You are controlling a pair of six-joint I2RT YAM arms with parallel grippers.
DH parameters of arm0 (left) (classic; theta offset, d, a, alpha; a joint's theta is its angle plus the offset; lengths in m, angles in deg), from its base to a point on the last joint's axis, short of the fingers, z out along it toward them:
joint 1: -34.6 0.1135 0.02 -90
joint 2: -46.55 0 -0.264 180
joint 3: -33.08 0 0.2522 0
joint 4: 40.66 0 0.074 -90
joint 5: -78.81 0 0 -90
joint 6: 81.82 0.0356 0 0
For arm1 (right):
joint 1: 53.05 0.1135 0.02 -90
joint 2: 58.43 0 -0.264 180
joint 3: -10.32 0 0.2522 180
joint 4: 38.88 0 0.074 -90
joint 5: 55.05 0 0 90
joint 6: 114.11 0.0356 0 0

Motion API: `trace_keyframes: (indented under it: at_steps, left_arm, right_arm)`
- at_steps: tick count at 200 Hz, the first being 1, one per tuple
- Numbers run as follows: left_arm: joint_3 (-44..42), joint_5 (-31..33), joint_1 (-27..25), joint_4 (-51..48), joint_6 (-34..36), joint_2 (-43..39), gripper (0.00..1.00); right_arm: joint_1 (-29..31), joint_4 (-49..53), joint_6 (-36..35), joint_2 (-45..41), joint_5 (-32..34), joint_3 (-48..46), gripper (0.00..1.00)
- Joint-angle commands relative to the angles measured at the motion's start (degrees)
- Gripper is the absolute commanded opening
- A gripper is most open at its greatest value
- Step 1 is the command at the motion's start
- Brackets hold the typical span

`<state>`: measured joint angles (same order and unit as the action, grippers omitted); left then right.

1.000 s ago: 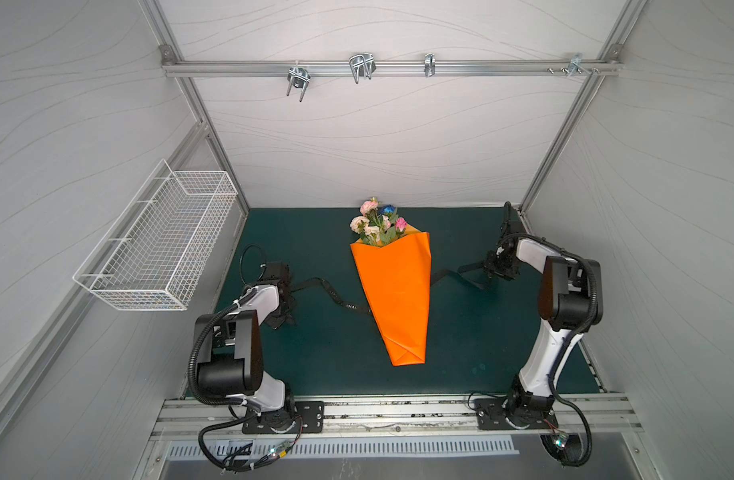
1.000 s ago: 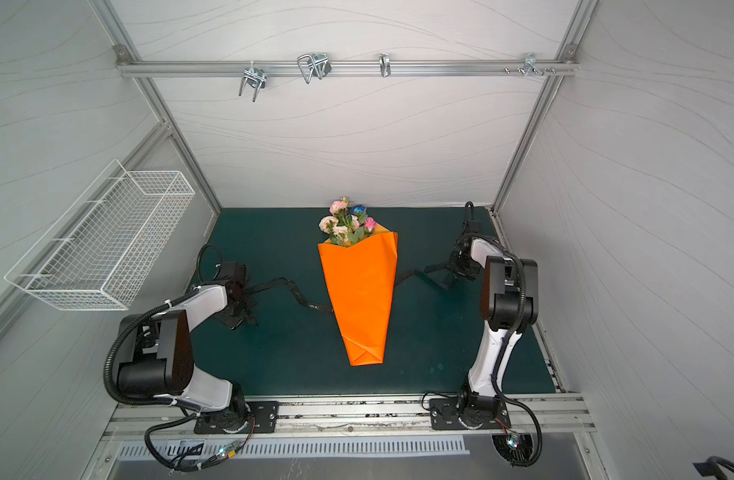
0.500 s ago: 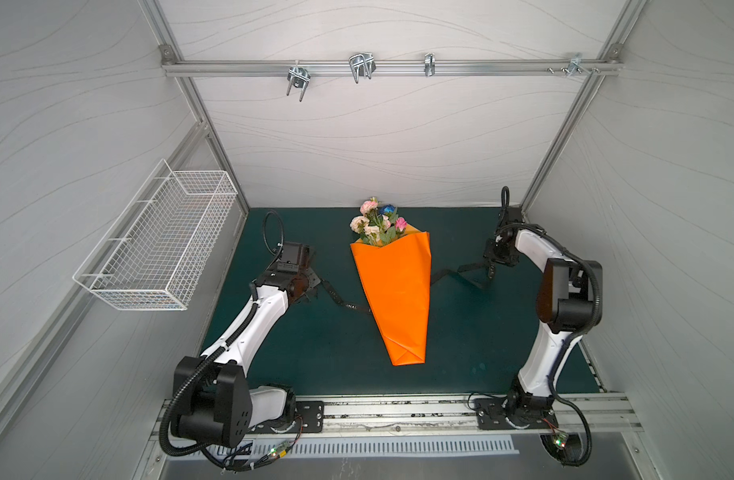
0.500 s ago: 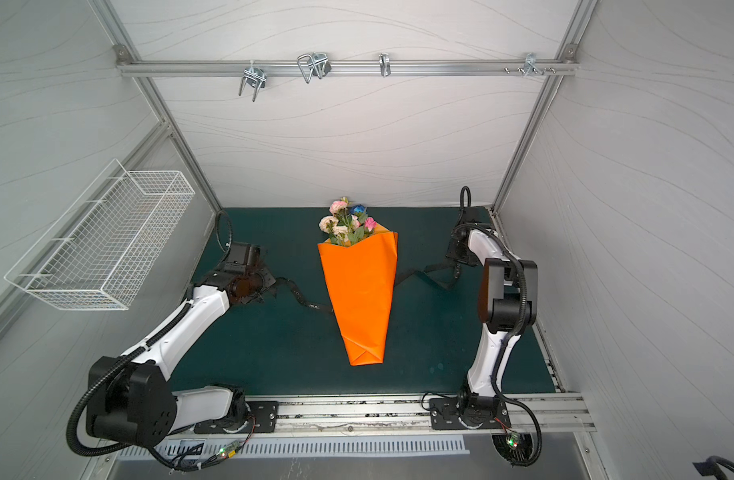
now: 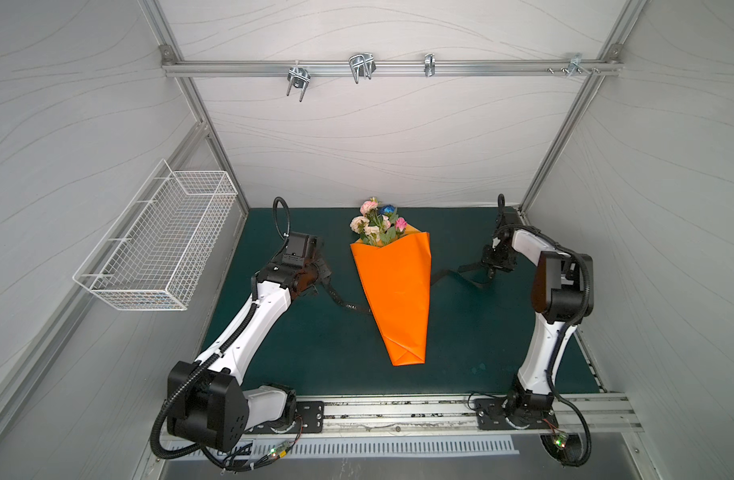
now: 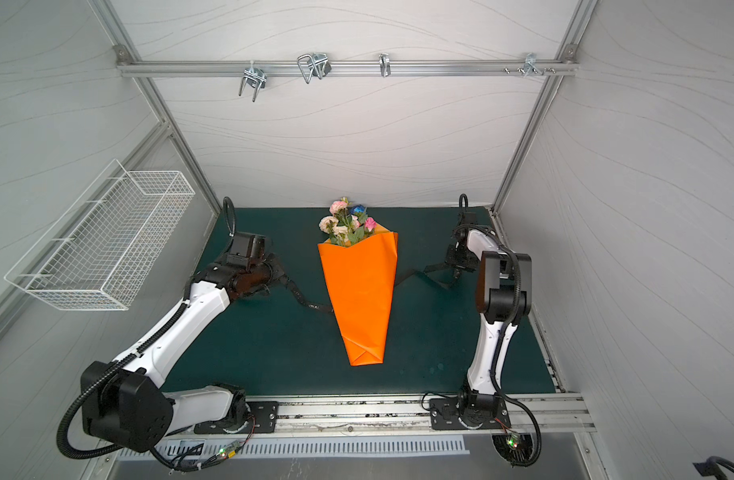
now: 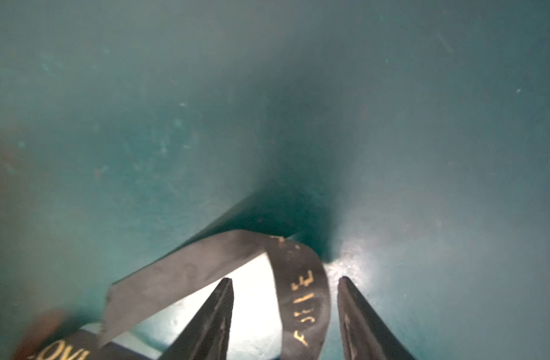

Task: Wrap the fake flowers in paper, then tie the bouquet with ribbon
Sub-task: 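Pull the ribbon ends away from the cone with both grippers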

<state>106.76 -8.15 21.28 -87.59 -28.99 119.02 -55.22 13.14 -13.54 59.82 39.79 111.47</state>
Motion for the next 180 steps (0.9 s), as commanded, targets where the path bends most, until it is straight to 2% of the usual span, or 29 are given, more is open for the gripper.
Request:
trace_keyframes:
  at_steps: [1, 15, 44, 109, 150, 180]
  left_arm:
    - [3.1, -1.2, -0.5, -0.6, 1.2, -1.3, 0.00]
    - [3.9, -1.8, -0.6, -0.9, 1.4, -1.5, 0.00]
    - [6.2, -2.8, -0.7, -1.8, 2.5, -2.5, 0.00]
    - [9.9, -4.9, -0.7, -2.2, 4.0, -5.0, 0.00]
    - [15.7, -7.2, -0.7, -3.3, 5.5, -3.5, 0.00]
    - [21.8, -6.8, -0.7, -4.0, 6.2, -2.3, 0.00]
  right_arm:
    - [-0.9, 0.8, -0.9, 1.3, -2.5, -0.4, 0.44]
    - [-1.0, 0.5, -0.8, 1.7, -3.0, -0.4, 0.37]
    - [-1.0, 1.1, -0.8, 2.0, -2.5, 1.6, 0.00]
    - [-4.0, 6.7, -0.2, -6.0, 5.8, 9.2, 0.00]
    - [-7.9, 7.6, 1.2, -14.0, 6.9, 10.0, 0.00]
    - [-8.3, 7.9, 1.9, -20.4, 6.7, 10.9, 0.00]
